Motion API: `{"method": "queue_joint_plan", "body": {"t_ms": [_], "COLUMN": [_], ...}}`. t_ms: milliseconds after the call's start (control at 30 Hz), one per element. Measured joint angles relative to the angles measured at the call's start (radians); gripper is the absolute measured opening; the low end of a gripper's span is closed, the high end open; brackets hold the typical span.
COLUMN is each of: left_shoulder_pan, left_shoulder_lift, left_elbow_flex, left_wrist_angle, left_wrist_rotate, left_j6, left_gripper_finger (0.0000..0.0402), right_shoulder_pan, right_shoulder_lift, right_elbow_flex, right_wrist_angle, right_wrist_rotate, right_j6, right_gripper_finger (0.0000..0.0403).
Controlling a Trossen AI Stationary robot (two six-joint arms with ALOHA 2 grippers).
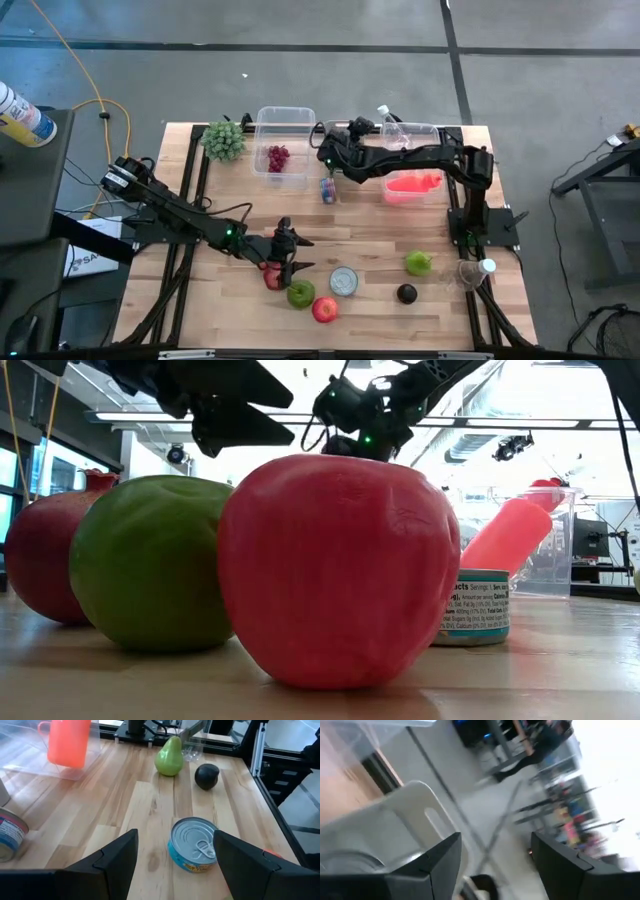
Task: Pick & Place Food Item
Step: Put the blue and pink tuna can into the white bin
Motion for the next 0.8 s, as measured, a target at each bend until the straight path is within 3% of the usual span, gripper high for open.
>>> {"method": "queue_joint_plan", "body": {"t_ms": [267, 467, 667, 800], "left_shoulder_pan": [-0.009, -0.018, -0.023, -0.024], "left_shoulder_lift": [0.0, 0.0, 0.0, 0.0], "left_elbow_flex": [0.0, 0.0, 0.0, 0.0], "left_wrist_angle": [-0.034, -0.058, -0.066, -0.071], "left_wrist_rotate": [0.001, 0.002, 0.002, 0.004], "left_j6": [-0.027, -0.029, -0.031, -0.031], "left_gripper_finger": [0.0247, 0.0247, 0.0247, 0.0247], "right_shoulder_pan": [0.167, 0.32, 0.456, 0.586], "right_shoulder_lift": [-0.018, -0.041, -0.054, -0.073], "right_elbow_flex": [-0.002, -0.002, 0.0, -0.002], "right_wrist_angle": [0.057, 0.064, 0.019, -0.151], "right_wrist_rotate": [0.223, 0.249, 0.444, 0.441], "right_j6": [-0.314, -0.333, -0.332, -0.185], "right_gripper_finger": [0.0228, 0.0228, 0.0228, 0.0228]}}
